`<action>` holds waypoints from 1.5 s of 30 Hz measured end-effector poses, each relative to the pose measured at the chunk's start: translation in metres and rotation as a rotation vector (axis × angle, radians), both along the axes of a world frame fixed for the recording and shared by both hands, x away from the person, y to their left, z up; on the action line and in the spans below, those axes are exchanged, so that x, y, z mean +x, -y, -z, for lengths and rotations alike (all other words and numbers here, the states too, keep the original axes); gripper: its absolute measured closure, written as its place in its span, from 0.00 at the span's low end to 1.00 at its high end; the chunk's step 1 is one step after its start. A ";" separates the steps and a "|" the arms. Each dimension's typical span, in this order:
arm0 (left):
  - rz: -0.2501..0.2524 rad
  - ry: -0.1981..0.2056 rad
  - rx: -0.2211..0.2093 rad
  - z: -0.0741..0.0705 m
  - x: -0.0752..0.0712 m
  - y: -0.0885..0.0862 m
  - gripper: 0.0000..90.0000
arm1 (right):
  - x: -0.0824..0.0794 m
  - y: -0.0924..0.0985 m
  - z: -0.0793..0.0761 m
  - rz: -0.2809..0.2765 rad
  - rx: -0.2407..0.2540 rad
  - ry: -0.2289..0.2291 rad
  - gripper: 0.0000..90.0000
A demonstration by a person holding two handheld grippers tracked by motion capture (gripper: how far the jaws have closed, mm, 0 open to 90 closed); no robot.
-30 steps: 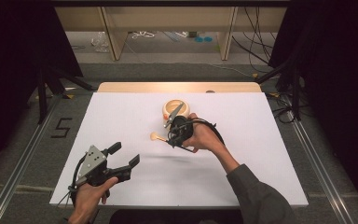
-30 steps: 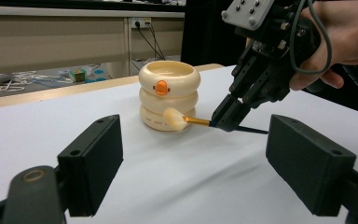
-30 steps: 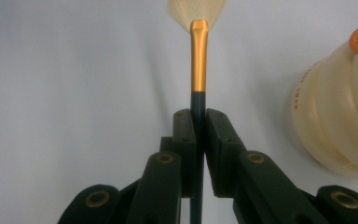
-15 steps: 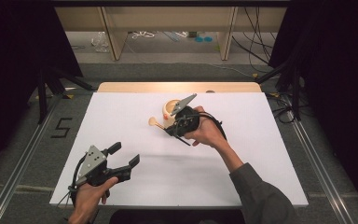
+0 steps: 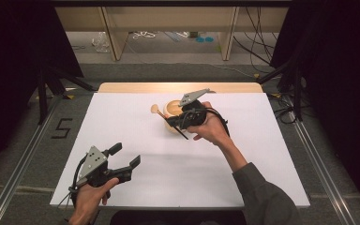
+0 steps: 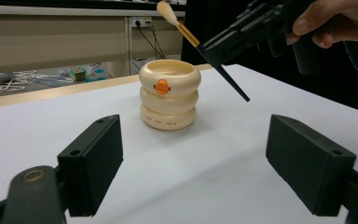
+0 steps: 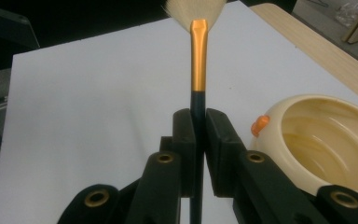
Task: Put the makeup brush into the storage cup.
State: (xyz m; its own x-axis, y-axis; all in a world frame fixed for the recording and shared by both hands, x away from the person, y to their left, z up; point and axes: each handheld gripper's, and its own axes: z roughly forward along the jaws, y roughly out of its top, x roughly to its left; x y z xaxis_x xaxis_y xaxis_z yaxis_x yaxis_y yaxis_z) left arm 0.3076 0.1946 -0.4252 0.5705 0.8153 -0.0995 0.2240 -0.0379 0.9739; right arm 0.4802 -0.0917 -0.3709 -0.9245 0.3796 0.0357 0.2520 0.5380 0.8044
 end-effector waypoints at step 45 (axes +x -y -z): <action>0.006 -0.002 -0.001 0.001 0.001 0.000 0.21 | 0.021 0.020 -0.015 0.107 0.176 0.062 0.93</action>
State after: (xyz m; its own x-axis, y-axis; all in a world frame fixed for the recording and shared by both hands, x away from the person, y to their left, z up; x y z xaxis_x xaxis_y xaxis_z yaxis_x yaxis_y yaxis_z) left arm 0.3081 0.1944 -0.4267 0.5749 0.8118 -0.1018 0.2258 -0.0378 0.9734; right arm 0.5012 -0.1115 -0.3564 -0.8817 0.4687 0.0541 0.2471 0.3611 0.8992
